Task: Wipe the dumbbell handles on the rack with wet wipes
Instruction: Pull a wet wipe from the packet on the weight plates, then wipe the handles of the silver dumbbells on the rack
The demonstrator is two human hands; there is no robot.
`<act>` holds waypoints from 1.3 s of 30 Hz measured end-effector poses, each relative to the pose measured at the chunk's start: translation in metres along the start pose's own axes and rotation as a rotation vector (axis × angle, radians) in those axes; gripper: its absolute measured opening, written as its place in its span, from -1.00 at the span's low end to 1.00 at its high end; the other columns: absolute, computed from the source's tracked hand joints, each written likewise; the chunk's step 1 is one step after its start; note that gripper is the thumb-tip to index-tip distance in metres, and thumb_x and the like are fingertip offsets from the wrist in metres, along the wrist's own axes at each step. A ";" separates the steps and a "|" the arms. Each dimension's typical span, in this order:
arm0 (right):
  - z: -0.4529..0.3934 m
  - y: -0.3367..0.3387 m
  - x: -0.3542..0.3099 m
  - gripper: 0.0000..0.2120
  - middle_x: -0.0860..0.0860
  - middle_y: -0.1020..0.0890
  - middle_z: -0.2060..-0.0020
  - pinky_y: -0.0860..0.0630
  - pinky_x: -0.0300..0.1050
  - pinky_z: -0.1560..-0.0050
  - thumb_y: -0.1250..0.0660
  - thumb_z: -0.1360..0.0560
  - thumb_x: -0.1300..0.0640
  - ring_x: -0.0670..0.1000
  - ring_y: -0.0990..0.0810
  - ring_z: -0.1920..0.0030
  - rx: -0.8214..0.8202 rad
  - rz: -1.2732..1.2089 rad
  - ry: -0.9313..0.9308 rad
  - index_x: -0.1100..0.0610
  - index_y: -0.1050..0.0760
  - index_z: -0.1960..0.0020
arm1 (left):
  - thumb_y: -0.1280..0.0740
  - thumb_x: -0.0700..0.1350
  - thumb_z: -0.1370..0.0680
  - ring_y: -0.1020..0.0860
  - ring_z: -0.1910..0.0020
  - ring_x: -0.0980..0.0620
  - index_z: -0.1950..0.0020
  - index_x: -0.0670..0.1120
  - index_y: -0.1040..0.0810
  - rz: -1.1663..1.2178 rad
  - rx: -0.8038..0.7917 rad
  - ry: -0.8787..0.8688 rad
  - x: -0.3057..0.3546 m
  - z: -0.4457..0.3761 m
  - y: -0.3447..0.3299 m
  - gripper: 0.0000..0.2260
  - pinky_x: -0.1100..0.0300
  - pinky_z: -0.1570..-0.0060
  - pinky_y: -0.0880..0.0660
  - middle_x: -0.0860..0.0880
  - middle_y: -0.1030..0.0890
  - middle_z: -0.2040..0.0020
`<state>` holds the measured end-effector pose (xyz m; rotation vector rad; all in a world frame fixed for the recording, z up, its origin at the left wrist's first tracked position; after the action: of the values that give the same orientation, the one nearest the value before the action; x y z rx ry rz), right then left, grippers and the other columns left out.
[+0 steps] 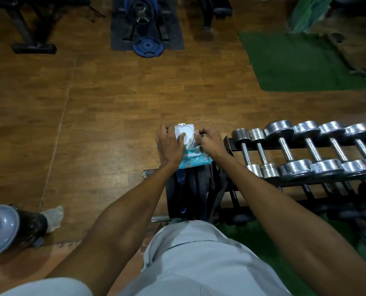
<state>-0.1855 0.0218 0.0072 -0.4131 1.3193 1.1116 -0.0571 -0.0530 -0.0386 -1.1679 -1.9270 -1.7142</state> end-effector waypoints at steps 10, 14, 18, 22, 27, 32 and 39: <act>0.003 0.021 -0.044 -0.84 0.00 -0.55 0.35 -0.44 -0.22 0.48 -0.26 -0.67 0.24 -0.12 -0.48 0.51 0.108 -0.529 -0.106 0.11 -0.54 0.05 | -0.42 -0.05 -0.52 -0.46 -0.17 -0.15 -0.32 -0.04 -0.54 -0.191 0.034 -0.069 0.005 0.009 0.013 -0.63 -0.03 -0.07 -0.42 -0.13 -0.53 -0.21; 0.009 0.031 -0.043 -0.84 -0.02 -0.53 0.41 -0.39 -0.26 0.56 -0.25 -0.67 0.25 -0.15 -0.45 0.58 0.133 -0.608 -0.141 0.11 -0.53 0.04 | -0.25 0.10 -0.54 -0.47 -0.04 -0.11 -0.22 -0.04 -0.62 -0.104 0.105 -0.065 0.018 0.020 0.024 -0.65 0.00 0.00 -0.41 -0.09 -0.57 -0.07; 0.020 0.043 -0.024 -0.89 0.10 -0.64 0.20 -0.51 -0.19 0.46 -0.32 -0.62 0.24 0.00 -0.61 0.40 0.164 -0.768 -0.256 0.10 -0.58 0.04 | -0.34 -0.14 -0.48 -0.49 0.27 0.15 0.11 -0.11 -0.65 0.282 0.011 0.040 0.044 0.031 0.026 -0.90 0.11 0.26 -0.42 -0.05 -0.62 0.23; 0.032 0.065 0.008 -0.95 0.11 -0.65 0.12 -0.54 -0.19 0.47 -0.36 -0.61 0.21 0.02 -0.63 0.30 0.166 -0.802 -0.329 0.09 -0.57 0.01 | -0.35 0.07 -0.65 -0.54 0.21 0.05 0.20 -0.07 -0.58 0.736 -0.175 0.556 0.085 0.046 0.016 -0.70 0.08 0.14 -0.49 0.02 -0.61 0.25; 0.049 0.108 0.054 -0.83 0.09 -0.67 0.16 -0.51 -0.21 0.40 -0.41 -0.59 0.19 -0.01 -0.60 0.34 0.186 -0.660 -0.298 0.20 -0.61 -0.16 | -0.49 0.17 -0.44 -0.58 0.36 0.05 0.18 -0.13 -0.67 0.794 -0.377 0.681 0.109 0.078 -0.004 -0.66 0.19 0.30 -0.47 -0.01 -0.67 0.31; 0.073 0.140 0.088 -0.61 0.12 -0.71 0.02 -0.53 -0.17 0.34 -0.54 -0.44 0.14 0.11 -0.67 0.14 0.121 -0.609 -0.305 0.23 -0.60 -0.23 | -0.49 -0.30 -0.49 -0.52 0.44 0.08 0.24 -0.16 -0.62 0.704 -0.459 0.579 0.131 0.120 -0.028 -0.86 0.26 0.40 -0.47 0.00 -0.58 0.42; 0.099 0.152 0.123 -0.51 0.14 -0.72 -0.07 -0.59 -0.10 0.16 -0.58 -0.30 0.35 0.15 -0.70 -0.02 -0.111 -0.228 -0.276 0.24 -0.64 -0.21 | -0.40 -0.40 -0.54 -0.64 0.21 0.06 0.04 -0.23 -0.64 0.589 -0.355 0.393 0.128 0.153 -0.035 -0.90 0.21 0.19 -0.61 -0.12 -0.68 0.16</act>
<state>-0.2722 0.2202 -0.0269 -0.4615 0.9474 1.0120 -0.1195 0.1380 -0.0093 -1.2327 -0.9490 -1.7989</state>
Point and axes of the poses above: each hand's wrist, its own z-axis away from the middle knuckle, its own y-axis out of the back of the hand, x = y × z, the point moved 2 cm from there along -z, towards the middle knuckle
